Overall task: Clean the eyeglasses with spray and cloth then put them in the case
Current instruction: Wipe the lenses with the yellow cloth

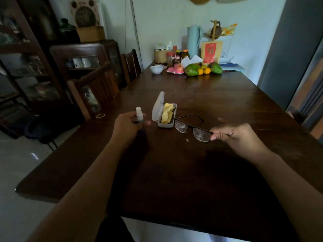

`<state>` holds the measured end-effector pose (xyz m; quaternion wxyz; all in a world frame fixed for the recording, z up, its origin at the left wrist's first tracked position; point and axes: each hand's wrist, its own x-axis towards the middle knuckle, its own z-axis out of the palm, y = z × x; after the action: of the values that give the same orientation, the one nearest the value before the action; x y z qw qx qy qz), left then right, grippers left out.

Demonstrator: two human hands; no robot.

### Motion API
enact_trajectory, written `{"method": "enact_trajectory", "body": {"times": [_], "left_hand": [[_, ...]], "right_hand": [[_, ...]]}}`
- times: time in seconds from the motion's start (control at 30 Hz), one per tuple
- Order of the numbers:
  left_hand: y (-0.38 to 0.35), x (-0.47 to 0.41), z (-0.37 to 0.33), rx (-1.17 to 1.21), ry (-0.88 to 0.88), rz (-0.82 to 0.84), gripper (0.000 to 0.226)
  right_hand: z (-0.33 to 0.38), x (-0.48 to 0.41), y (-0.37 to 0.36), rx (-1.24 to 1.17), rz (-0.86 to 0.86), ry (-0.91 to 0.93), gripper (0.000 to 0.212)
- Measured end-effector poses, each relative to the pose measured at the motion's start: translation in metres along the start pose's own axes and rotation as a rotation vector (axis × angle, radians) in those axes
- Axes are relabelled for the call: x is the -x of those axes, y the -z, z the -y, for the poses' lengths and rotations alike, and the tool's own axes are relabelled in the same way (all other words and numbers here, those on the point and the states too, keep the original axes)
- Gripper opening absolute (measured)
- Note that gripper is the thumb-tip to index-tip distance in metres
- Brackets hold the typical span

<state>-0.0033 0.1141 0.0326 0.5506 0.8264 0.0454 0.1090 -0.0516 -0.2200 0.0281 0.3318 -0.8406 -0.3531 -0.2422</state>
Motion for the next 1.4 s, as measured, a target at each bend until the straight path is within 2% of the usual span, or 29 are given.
{"method": "enact_trajectory", "body": {"times": [0.13, 0.3, 0.43, 0.53, 0.67, 0.73, 0.8, 0.9, 0.97, 1.03, 1.13, 1.27, 1.4], "left_hand": [[0.006, -0.009, 0.006, -0.093, -0.002, -0.078, 0.035], [0.008, -0.018, 0.01, -0.487, -0.015, -0.057, 0.05], [0.01, -0.012, 0.01, -0.484, 0.019, -0.032, 0.042], [0.014, -0.007, 0.001, -0.553, 0.105, 0.009, 0.045], [0.022, 0.012, -0.018, -0.701, 0.258, 0.067, 0.036], [0.014, 0.026, -0.031, -0.731, 0.138, 0.151, 0.02], [-0.003, 0.039, -0.043, -0.658, -0.073, 0.238, 0.01], [-0.031, 0.041, -0.05, -0.539, -0.305, 0.352, 0.035], [-0.044, 0.035, -0.046, -0.524, -0.348, 0.415, 0.053], [-0.053, 0.027, -0.038, -0.568, -0.403, 0.458, 0.059], [-0.056, 0.016, -0.026, -0.618, -0.451, 0.492, 0.058], [-0.053, 0.008, -0.012, -0.58, -0.504, 0.443, 0.051], [-0.05, 0.004, -0.002, -0.516, -0.592, 0.432, 0.044]], "right_hand": [[-0.005, 0.0, -0.005, 0.021, 0.058, 0.008, 0.016], [-0.006, 0.001, -0.006, -0.021, 0.064, -0.05, 0.016], [-0.006, 0.002, -0.006, -0.014, 0.087, -0.091, 0.017], [-0.008, 0.002, -0.005, -0.014, 0.131, -0.161, 0.017], [-0.006, 0.003, -0.003, -0.027, 0.154, -0.169, 0.016], [-0.007, 0.003, -0.002, -0.014, 0.167, -0.167, 0.018], [-0.008, 0.004, -0.002, -0.023, 0.199, -0.199, 0.014], [-0.008, 0.006, 0.0, -0.042, 0.206, -0.245, 0.014], [-0.007, 0.006, 0.002, 0.005, 0.211, -0.243, 0.017], [-0.005, 0.005, 0.005, 0.042, 0.239, -0.246, 0.023], [-0.005, 0.003, 0.007, 0.061, 0.246, -0.292, 0.026], [-0.004, -0.005, 0.011, 0.084, 0.172, -0.351, 0.035], [-0.007, -0.025, 0.007, 0.159, 0.178, -0.326, 0.025]]}}
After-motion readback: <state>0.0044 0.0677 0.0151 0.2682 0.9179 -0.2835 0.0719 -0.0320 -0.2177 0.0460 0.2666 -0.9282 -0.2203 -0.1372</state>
